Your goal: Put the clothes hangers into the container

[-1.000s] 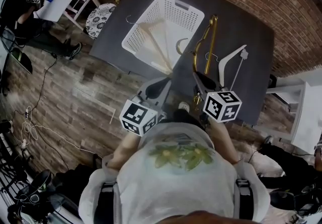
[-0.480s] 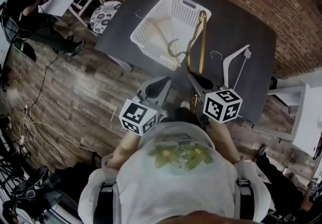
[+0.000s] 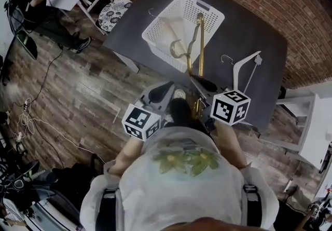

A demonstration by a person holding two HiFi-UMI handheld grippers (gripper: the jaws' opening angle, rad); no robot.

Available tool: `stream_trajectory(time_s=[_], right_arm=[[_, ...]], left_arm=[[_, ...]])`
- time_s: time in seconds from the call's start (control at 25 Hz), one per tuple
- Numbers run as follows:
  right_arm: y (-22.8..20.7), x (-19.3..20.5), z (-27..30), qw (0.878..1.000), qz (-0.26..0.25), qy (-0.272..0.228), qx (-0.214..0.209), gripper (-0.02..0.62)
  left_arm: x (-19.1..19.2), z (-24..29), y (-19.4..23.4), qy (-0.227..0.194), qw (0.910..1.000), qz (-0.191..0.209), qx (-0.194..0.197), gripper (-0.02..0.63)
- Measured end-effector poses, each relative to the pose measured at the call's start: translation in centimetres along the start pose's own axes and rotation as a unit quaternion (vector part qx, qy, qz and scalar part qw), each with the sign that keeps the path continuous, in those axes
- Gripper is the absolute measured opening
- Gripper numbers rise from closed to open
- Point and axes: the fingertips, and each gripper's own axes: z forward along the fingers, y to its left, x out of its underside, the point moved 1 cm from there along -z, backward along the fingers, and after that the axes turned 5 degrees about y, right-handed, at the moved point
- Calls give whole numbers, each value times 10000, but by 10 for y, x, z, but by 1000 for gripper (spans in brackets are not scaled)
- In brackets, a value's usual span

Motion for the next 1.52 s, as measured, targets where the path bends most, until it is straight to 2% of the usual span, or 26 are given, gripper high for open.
stream_trajectory(time_s=[0.6,0.96,1.52], right_arm=[[-19,-43,36,9992,91,74,-379,42],[-42,-72,62,9989,128,203,-391,43],[-77,-85,108,9962,287,778,-252,43]], left_arm=[[-17,25,39,-23,9995,-71,-318,29],[-35,51,67,-40,9993,-86,-351,29],[-47,74,107,-2,9984,-197,-527,29]])
